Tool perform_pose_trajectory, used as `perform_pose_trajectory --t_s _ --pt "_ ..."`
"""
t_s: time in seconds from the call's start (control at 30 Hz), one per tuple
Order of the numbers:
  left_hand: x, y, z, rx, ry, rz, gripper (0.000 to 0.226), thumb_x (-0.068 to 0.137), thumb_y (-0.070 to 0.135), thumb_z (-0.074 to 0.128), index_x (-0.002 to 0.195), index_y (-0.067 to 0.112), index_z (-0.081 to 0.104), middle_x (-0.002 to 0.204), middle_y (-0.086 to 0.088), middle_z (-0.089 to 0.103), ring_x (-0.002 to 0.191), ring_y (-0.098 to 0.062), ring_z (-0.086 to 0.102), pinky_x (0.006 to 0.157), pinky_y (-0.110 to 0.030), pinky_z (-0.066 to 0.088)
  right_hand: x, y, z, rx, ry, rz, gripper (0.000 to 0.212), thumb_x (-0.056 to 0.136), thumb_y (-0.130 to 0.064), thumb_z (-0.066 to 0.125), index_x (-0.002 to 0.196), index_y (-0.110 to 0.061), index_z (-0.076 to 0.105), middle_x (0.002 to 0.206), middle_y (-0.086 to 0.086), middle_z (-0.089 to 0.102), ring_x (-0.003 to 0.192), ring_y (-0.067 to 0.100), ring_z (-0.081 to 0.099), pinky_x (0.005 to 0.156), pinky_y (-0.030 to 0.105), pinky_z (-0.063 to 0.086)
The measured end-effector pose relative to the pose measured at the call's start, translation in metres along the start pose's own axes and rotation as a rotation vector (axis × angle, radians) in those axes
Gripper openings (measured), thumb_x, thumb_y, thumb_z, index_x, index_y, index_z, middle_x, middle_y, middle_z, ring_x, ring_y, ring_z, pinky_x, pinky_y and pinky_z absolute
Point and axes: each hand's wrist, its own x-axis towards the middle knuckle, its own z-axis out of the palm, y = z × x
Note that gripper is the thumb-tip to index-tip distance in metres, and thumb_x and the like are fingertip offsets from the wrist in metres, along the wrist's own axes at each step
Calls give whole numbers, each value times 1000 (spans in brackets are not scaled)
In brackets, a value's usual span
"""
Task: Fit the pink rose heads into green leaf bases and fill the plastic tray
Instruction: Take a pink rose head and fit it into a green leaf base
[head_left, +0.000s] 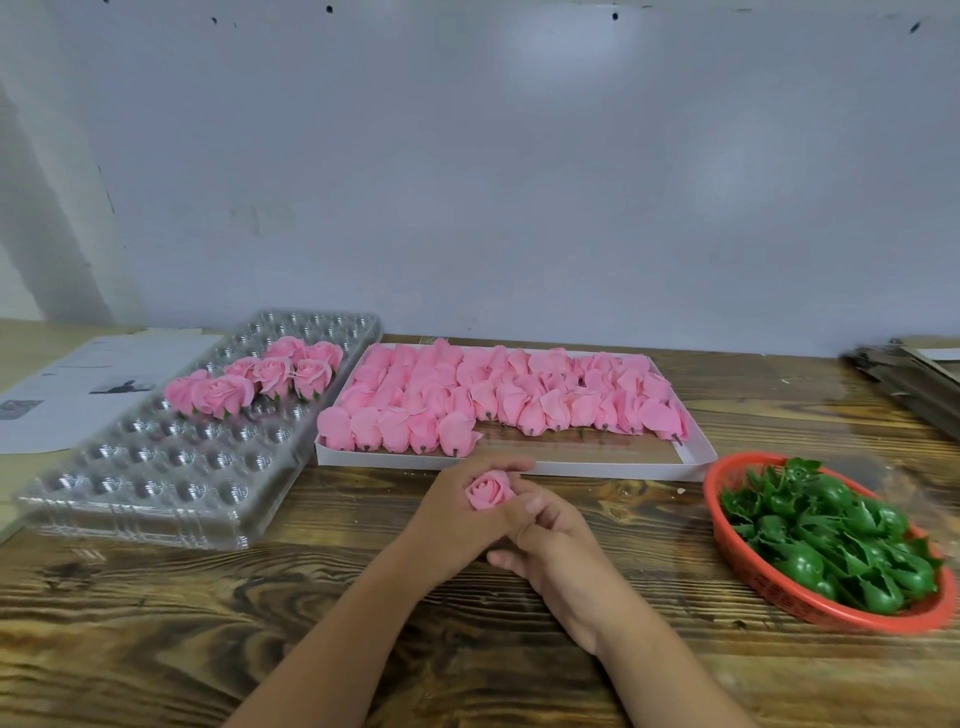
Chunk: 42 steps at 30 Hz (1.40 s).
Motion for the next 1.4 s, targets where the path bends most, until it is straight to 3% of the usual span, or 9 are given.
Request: perform_pose_trajectory --t_s 0.13,0.3,0.43,0.6,0.73,0.97,1.1,1.27,1.4 --pt "2 -3 0 -181 -98 -69 77 70 44 88 138 33 53 122 13 68 117 -5 63 93 -20 51 5 -1 -7 230 9 16 28 90 -9 64 118 -9 69 120 19 69 102 24 67 79 30 59" --pt "2 -5 1 -174 -60 -85 40 81 31 85 118 28 70 114 0 74 111 -15 69 92 -27 54 7 -2 -10 355 56 24 26 86 -12 60 110 -4 68 105 17 68 84 17 66 71 26 58" --pt "2 -2 -1 -188 14 -100 28 88 28 79 114 38 75 111 7 77 107 -8 70 84 -16 54 7 -2 -10 351 64 54 17 81 -13 62 98 -11 65 85 7 71 71 13 67 59 22 55" --pt "2 -3 -5 -163 -11 -98 26 89 22 80 113 29 76 108 -1 76 107 -20 69 90 -28 57 5 -4 -8 354 14 75 15 82 -13 65 94 -15 72 90 7 71 74 13 67 61 23 55" --pt "0 0 -11 -180 40 -78 21 90 24 78 108 34 77 107 3 77 104 -13 71 85 -21 56 6 -3 -9 319 4 96 23 89 -24 61 109 -12 66 106 9 71 89 17 68 70 27 56" --pt "10 14 -81 -123 479 -141 22 84 28 81 105 28 76 100 7 78 94 -10 72 82 -26 53 10 -3 -11 377 90 146 42 84 -26 63 123 -10 58 119 12 71 89 19 70 65 30 57" --pt "11 10 -147 -46 701 -168 27 79 24 85 100 32 71 95 6 75 79 -7 70 63 -21 54 11 -1 -11 368 108 143 49 80 -27 65 125 -8 59 115 12 72 87 19 70 64 30 57" --pt "11 -17 -216 170 751 -277 33 76 17 89 104 17 72 86 -13 75 62 -21 65 61 -30 51 12 -1 -12 368 113 136 51 80 -25 64 128 -8 58 112 11 73 87 21 69 66 31 56" --pt "12 -38 -237 360 761 -326 38 72 19 92 104 17 71 88 -6 73 70 -18 66 66 -32 52 12 -1 -12 367 114 135 50 81 -23 64 129 -8 57 110 11 73 85 21 69 65 31 57"
